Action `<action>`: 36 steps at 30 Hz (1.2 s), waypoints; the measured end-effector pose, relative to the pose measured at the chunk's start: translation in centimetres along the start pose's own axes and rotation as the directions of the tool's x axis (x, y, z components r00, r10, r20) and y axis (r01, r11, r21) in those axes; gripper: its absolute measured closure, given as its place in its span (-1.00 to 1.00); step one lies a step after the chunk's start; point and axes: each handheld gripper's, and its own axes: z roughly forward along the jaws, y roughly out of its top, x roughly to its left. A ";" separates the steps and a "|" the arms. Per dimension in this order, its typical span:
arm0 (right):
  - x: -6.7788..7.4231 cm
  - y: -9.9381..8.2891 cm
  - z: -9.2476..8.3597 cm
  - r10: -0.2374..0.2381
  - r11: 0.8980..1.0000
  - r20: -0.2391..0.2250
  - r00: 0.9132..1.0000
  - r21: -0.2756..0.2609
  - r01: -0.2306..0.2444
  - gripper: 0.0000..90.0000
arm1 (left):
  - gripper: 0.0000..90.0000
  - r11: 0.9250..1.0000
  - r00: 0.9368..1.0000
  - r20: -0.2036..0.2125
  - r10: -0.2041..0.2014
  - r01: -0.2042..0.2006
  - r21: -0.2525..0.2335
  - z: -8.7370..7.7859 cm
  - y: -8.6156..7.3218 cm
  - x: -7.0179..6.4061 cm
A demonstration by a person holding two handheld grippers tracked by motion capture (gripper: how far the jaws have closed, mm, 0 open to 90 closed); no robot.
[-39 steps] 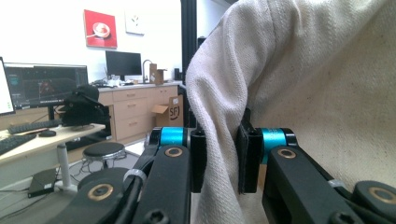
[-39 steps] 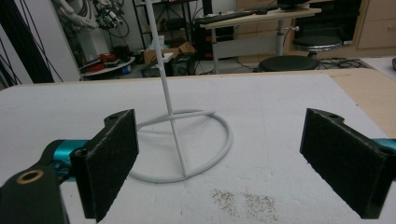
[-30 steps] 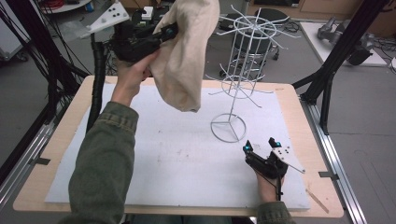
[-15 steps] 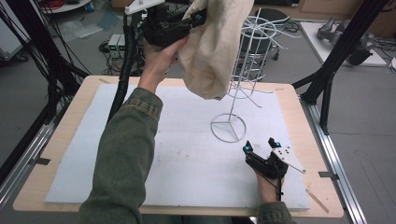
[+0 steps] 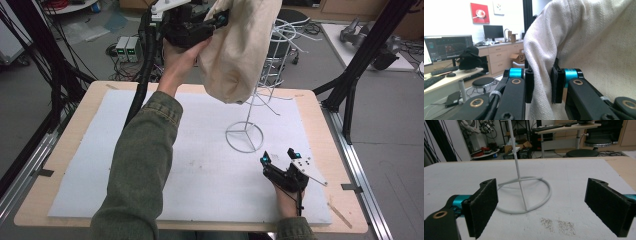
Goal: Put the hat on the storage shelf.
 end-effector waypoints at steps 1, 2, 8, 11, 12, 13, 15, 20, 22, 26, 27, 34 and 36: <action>0.0 0.0 0.0 0.004 1.000 -0.002 1.000 0.000 -0.004 -0.76 | 0.74 1.000 1.000 0.005 0.004 -0.004 0.010 0.1 -0.1 -0.1; 0.0 0.0 0.0 0.003 1.000 -0.001 1.000 0.001 -0.003 -0.76 | 0.73 1.000 1.000 0.008 0.015 -0.015 0.026 0.3 -0.3 -0.2; 0.0 0.0 0.0 0.001 1.000 -0.005 1.000 0.000 -0.001 -0.76 | 0.67 0.998 0.999 0.026 0.031 -0.032 0.049 0.8 -0.6 -0.9; 0.0 0.0 0.0 0.000 1.000 -0.005 1.000 -0.005 0.000 -0.76 | 0.60 0.998 0.999 0.030 0.041 -0.042 0.055 0.8 -0.6 -1.2; 0.0 0.0 0.0 0.005 1.000 -0.004 1.000 -0.005 -0.005 -0.76 | 0.59 0.997 0.999 0.026 0.048 -0.049 0.060 0.8 -0.6 -1.3; 0.0 0.0 0.0 0.002 1.000 -0.003 1.000 -0.006 -0.002 -0.76 | 0.57 0.997 0.998 0.024 0.049 -0.051 0.061 0.8 -0.6 -1.4; 0.0 0.0 0.0 -0.001 1.000 -0.003 1.000 -0.004 0.001 -0.76 | 0.53 0.996 0.998 0.024 0.051 -0.052 0.068 0.7 -0.6 -1.5; 0.1 0.1 0.0 0.002 1.000 -0.003 1.000 -0.003 -0.002 -0.76 | 0.37 0.998 0.999 0.019 0.034 -0.035 0.061 0.4 -1.1 -1.4; 0.1 0.0 0.0 -0.002 1.000 -0.002 1.000 -0.003 0.002 -0.76 | 0.27 0.998 0.999 -0.003 0.033 -0.033 0.058 0.1 -1.4 -1.3; 0.1 0.0 -0.1 0.005 1.000 -0.002 1.000 -0.004 -0.005 -0.76 | 0.11 0.998 1.000 -0.010 0.010 -0.010 0.063 -0.4 -1.8 -0.8; 0.1 0.0 -0.1 0.006 1.000 -0.003 1.000 -0.004 -0.006 -0.76 | 0.07 0.998 1.000 -0.014 0.008 -0.008 0.064 -0.5 -2.0 -0.7; 0.0 0.0 -0.2 0.001 1.000 0.001 1.000 -0.003 -0.001 -0.76 | -0.12 0.996 1.000 -0.025 -0.008 0.010 0.085 -1.5 -2.9 -0.2; 0.0 0.0 -0.2 -0.001 1.000 0.001 1.000 -0.006 0.001 -0.76 | -0.13 0.996 0.999 -0.033 -0.012 0.015 0.092 -1.7 -3.2 0.0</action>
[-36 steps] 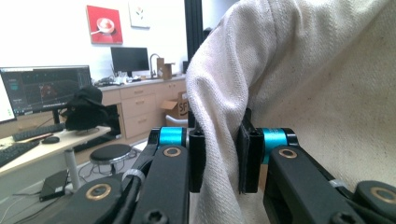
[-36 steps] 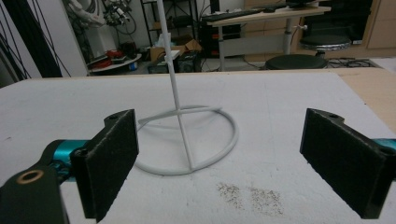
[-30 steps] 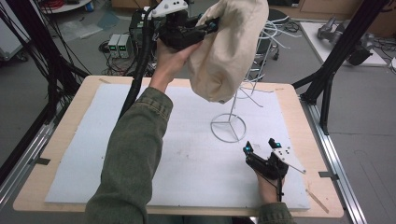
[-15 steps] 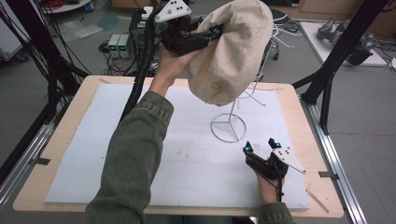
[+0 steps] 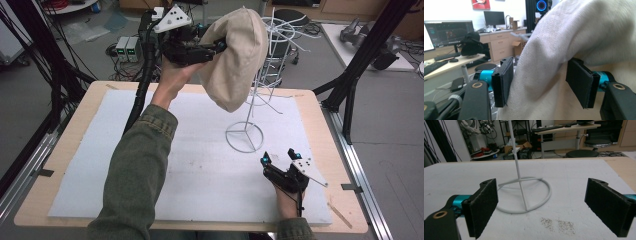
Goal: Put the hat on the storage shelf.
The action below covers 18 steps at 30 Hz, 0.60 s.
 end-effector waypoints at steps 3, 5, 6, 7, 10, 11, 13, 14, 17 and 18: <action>0.0 0.0 0.0 0.002 1.000 0.001 1.000 0.001 -0.002 -0.76 | -0.14 1.000 1.000 -0.004 -0.018 0.018 -0.007 -0.4 -0.3 0.5; 0.0 0.0 0.0 0.001 1.000 0.002 1.000 0.002 -0.001 -0.76 | -0.14 1.000 1.000 -0.006 -0.026 0.026 -0.009 -0.6 -0.4 0.6; 0.0 0.0 0.0 0.002 1.000 0.002 1.000 0.002 -0.002 -0.76 | -0.14 1.000 1.000 -0.009 -0.026 0.026 -0.009 -0.7 -0.5 0.7; 0.0 0.0 0.0 0.003 1.000 0.002 1.000 0.002 -0.003 -0.76 | -0.14 1.000 1.000 -0.012 -0.025 0.025 -0.010 -0.8 -0.6 0.7; 0.0 0.0 0.0 0.002 1.000 0.002 1.000 0.002 -0.002 -0.76 | -0.14 0.999 0.999 -0.018 -0.034 0.033 -0.019 -1.1 -1.0 0.9; 0.0 0.0 0.0 0.002 1.000 0.001 1.000 0.003 -0.002 -0.76 | -0.14 0.999 0.999 -0.022 -0.036 0.035 -0.018 -1.3 -1.0 1.0; 0.0 0.0 0.0 0.001 1.000 0.003 1.000 0.001 -0.001 -0.76 | -0.15 0.999 0.999 -0.030 -0.042 0.041 -0.028 -1.6 -1.3 1.2; 0.0 0.0 0.0 0.000 1.000 0.002 1.000 0.002 0.000 -0.76 | -0.15 0.999 0.998 -0.030 -0.046 0.046 -0.030 -1.7 -1.3 1.3; 0.0 0.0 0.0 0.000 1.000 0.006 1.000 0.001 0.000 -0.76 | -0.18 0.998 0.998 -0.031 -0.055 0.053 -0.043 -2.3 -1.4 1.5; 0.0 0.0 0.0 0.000 1.000 0.006 1.000 0.003 0.000 -0.76 | -0.18 0.997 0.998 -0.029 -0.059 0.058 -0.051 -2.5 -1.5 1.5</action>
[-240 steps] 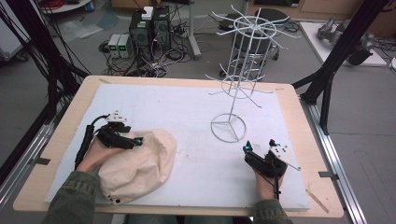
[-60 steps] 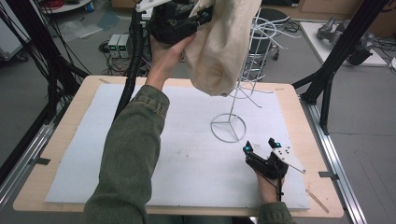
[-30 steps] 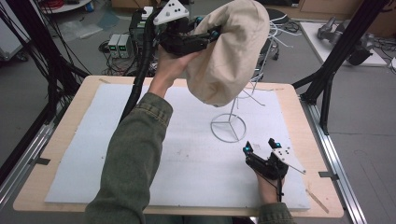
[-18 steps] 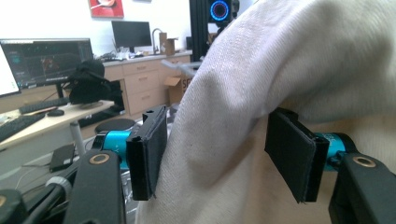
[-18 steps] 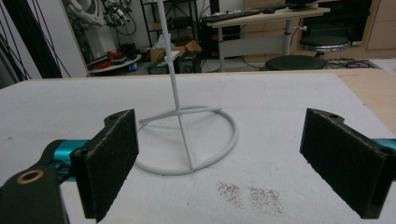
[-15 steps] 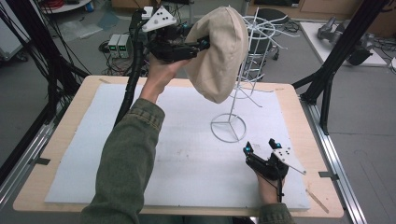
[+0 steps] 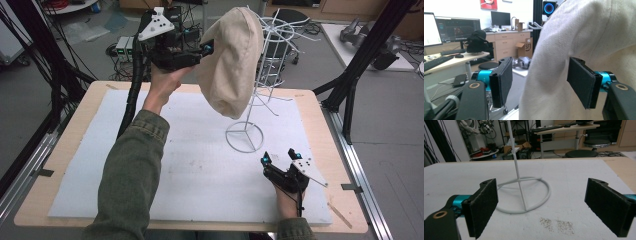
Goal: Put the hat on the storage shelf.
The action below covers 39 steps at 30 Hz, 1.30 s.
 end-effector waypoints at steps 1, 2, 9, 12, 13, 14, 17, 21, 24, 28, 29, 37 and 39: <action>0.0 0.0 0.0 -0.001 1.000 0.003 1.000 -0.001 0.001 -0.76 | -0.19 1.000 1.000 0.002 -0.003 0.003 -0.005 -0.2 0.0 0.0; 0.0 0.0 0.0 -0.001 1.000 0.003 1.000 -0.001 0.001 -0.76 | -0.19 1.000 1.000 0.001 -0.004 0.004 -0.007 -0.4 -0.1 0.0; 0.0 0.0 0.0 -0.004 1.000 0.004 1.000 -0.002 0.004 -0.76 | -0.25 1.000 0.999 -0.034 0.009 -0.009 -0.011 -2.6 -0.8 0.2; 0.1 0.0 -0.1 0.000 1.000 0.004 1.000 0.001 0.000 -0.76 | -0.25 1.000 0.999 -0.050 0.006 -0.007 -0.017 -3.7 -1.1 0.3; 0.1 0.0 -0.1 0.001 1.000 0.003 1.000 0.002 -0.001 -0.76 | -0.26 1.000 0.998 -0.055 0.009 -0.010 -0.016 -3.9 -1.2 0.3; 0.0 0.0 -0.1 0.000 1.000 0.002 1.000 0.002 0.000 -0.76 | -0.26 1.000 0.998 -0.058 0.012 -0.013 -0.017 -4.3 -1.2 0.3; 0.0 0.0 -0.1 0.000 1.000 0.001 1.000 0.002 0.000 -0.76 | -0.27 0.999 0.998 -0.067 0.021 -0.023 -0.025 -5.4 -1.4 0.1; 0.1 0.0 -0.1 -0.001 1.000 0.001 1.000 0.003 0.001 -0.76 | -0.29 0.999 0.997 -0.076 0.030 -0.033 -0.031 -6.8 -1.5 0.0; 0.1 0.0 -0.1 0.001 1.000 -0.002 1.000 0.003 -0.001 -0.76 | -0.30 0.999 0.995 -0.090 0.032 -0.035 -0.031 -8.1 -1.9 0.0; 0.1 0.0 -0.1 -0.005 1.000 -0.001 1.000 0.003 0.005 -0.76 | -0.30 0.999 0.994 -0.111 0.024 -0.029 -0.035 -9.7 -2.5 0.3; 0.1 -0.1 -0.1 -0.001 1.000 0.000 1.000 0.004 0.001 -0.76 | -0.30 0.999 0.993 -0.115 0.021 -0.026 -0.037 -10.1 -2.7 0.4; 0.1 -0.1 -0.1 0.007 1.000 -0.003 1.000 0.006 -0.007 -0.76 | -0.30 0.999 0.989 -0.149 -0.018 0.011 -0.047 -13.5 -4.4 0.8; 0.1 -0.1 -0.1 0.016 1.000 0.000 1.000 0.009 -0.016 -0.76 | -0.31 0.997 0.988 -0.150 -0.047 0.037 -0.066 -14.6 -5.0 0.9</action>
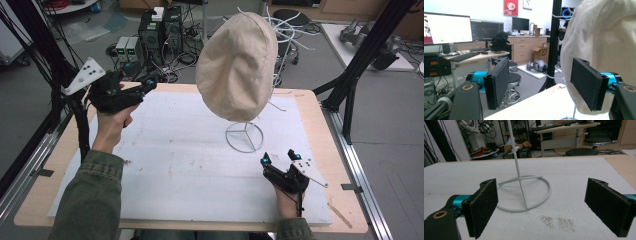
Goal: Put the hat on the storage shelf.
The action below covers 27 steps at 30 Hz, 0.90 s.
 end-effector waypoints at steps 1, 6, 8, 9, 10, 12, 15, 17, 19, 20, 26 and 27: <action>0.0 0.0 0.0 0.000 1.000 0.001 1.000 0.001 0.000 -0.76 | -0.31 1.000 1.000 -0.006 -0.004 0.004 -0.003 -0.3 -0.2 0.1; 0.1 0.0 0.1 -0.006 1.000 -0.002 1.000 0.000 0.006 -0.76 | -0.31 1.000 0.999 -0.048 -0.009 0.010 0.003 -2.8 -1.3 0.6; 0.2 0.0 0.1 -0.009 1.000 -0.003 1.000 -0.002 0.009 -0.76 | -0.31 1.000 0.998 -0.058 -0.015 0.015 -0.001 -3.7 -1.7 0.9; 0.2 0.0 0.1 -0.011 1.000 -0.005 1.000 0.000 0.011 -0.76 | -0.31 1.000 0.998 -0.062 -0.020 0.020 0.000 -4.1 -1.9 1.0; 0.2 0.0 0.1 -0.013 1.000 -0.005 1.000 0.001 0.013 -0.76 | -0.31 1.000 0.998 -0.065 -0.023 0.023 0.002 -4.5 -2.1 1.1; 0.3 0.0 0.1 -0.008 1.000 -0.007 1.000 0.002 0.008 -0.76 | -0.32 1.000 0.998 -0.064 -0.026 0.027 0.012 -5.1 -2.6 1.2; 0.3 0.0 0.2 -0.013 1.000 -0.007 1.000 0.003 0.013 -0.76 | -0.32 0.999 0.997 -0.069 -0.027 0.029 0.021 -6.0 -3.3 1.2; 0.4 0.0 0.2 -0.015 1.000 -0.007 1.000 0.001 0.015 -0.76 | -0.34 0.999 0.996 -0.080 -0.028 0.031 0.031 -6.7 -3.9 1.3; 0.4 0.0 0.2 -0.011 1.000 -0.008 1.000 0.001 0.011 -0.76 | -0.34 0.999 0.996 -0.085 -0.037 0.040 0.037 -7.3 -4.6 1.3; 0.4 0.0 0.2 -0.012 1.000 -0.010 1.000 0.001 0.012 -0.76 | -0.34 0.998 0.995 -0.095 -0.036 0.040 0.045 -7.5 -5.0 1.3; 0.4 0.0 0.2 -0.021 1.000 -0.010 1.000 0.001 0.021 -0.76 | -0.36 0.996 0.988 -0.148 -0.033 0.044 0.072 -9.3 -7.4 1.4; 0.4 0.0 0.2 -0.021 1.000 -0.011 1.000 0.004 0.021 -0.76 | -0.36 0.997 0.986 -0.164 -0.029 0.041 0.066 -9.7 -7.8 1.4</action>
